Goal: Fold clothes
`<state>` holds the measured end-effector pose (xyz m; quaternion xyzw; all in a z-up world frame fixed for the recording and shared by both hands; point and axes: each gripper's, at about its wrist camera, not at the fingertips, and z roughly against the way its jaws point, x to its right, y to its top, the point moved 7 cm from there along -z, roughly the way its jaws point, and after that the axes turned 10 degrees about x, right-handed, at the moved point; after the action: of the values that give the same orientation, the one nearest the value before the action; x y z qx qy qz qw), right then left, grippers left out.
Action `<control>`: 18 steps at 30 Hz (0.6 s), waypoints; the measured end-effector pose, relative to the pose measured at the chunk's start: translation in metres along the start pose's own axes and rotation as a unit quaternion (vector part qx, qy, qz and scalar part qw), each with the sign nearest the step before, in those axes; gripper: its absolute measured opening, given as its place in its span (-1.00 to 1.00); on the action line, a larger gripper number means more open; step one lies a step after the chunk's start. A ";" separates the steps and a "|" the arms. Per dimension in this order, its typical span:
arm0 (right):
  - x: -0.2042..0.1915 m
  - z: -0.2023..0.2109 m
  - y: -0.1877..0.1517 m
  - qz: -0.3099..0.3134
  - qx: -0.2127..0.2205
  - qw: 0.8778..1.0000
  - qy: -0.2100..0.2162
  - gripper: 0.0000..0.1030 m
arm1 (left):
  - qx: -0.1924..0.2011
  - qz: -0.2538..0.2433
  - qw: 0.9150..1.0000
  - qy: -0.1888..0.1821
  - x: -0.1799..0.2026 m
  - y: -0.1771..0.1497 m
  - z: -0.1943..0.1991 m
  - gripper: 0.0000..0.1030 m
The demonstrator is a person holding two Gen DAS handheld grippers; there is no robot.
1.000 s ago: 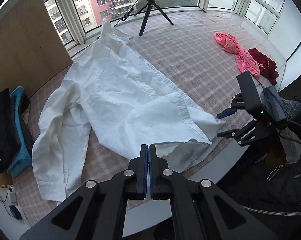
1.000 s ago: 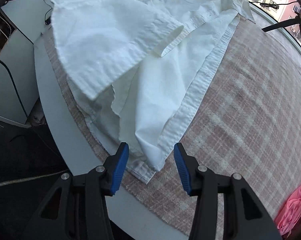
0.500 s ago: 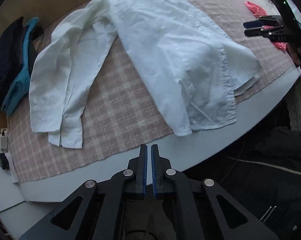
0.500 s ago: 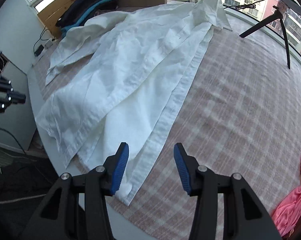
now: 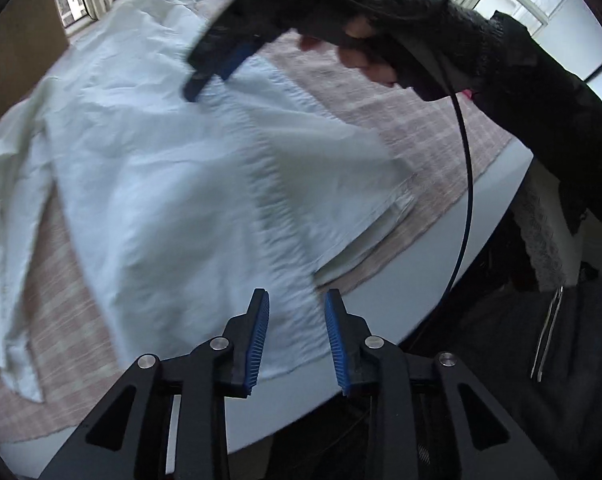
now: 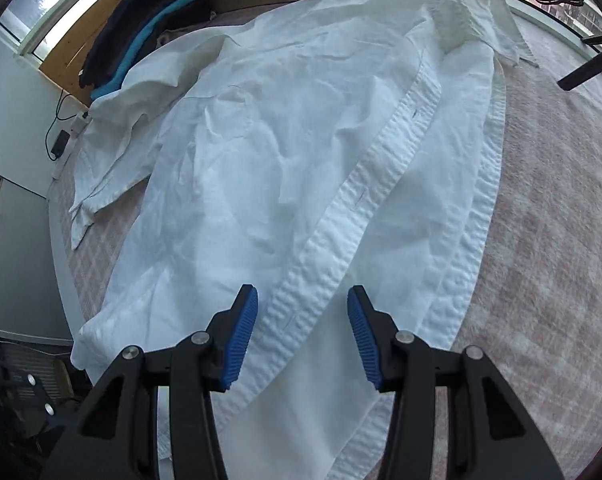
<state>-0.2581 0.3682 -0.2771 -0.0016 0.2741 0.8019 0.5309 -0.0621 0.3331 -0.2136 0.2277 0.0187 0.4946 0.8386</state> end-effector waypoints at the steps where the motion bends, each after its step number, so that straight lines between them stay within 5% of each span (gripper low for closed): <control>1: 0.000 -0.002 0.002 0.002 0.000 1.000 -0.001 -0.10 | -0.004 0.001 1.000 0.006 0.002 0.001 -0.011 -0.38; 6: 0.001 -0.002 0.009 0.010 0.008 1.000 0.006 -0.13 | -0.023 -0.003 0.998 0.050 0.002 -0.010 -0.041 -0.38; 8: 0.002 0.001 0.011 0.012 0.012 1.000 0.010 -0.38 | -0.019 -0.002 0.998 0.054 0.001 -0.010 -0.040 -0.39; 12: 0.003 0.007 0.016 0.015 0.020 1.000 0.018 -0.67 | -0.016 0.013 0.998 0.057 -0.005 -0.010 -0.036 -0.89; 18: -0.007 0.023 0.025 0.039 0.034 0.998 0.028 -0.74 | -0.006 0.044 0.999 0.031 -0.009 -0.009 -0.007 -0.93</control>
<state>-0.2693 0.3658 -0.2445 0.0045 0.3154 0.8121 0.4909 -0.0612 0.3242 -0.2254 0.2083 0.0314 0.5380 0.8162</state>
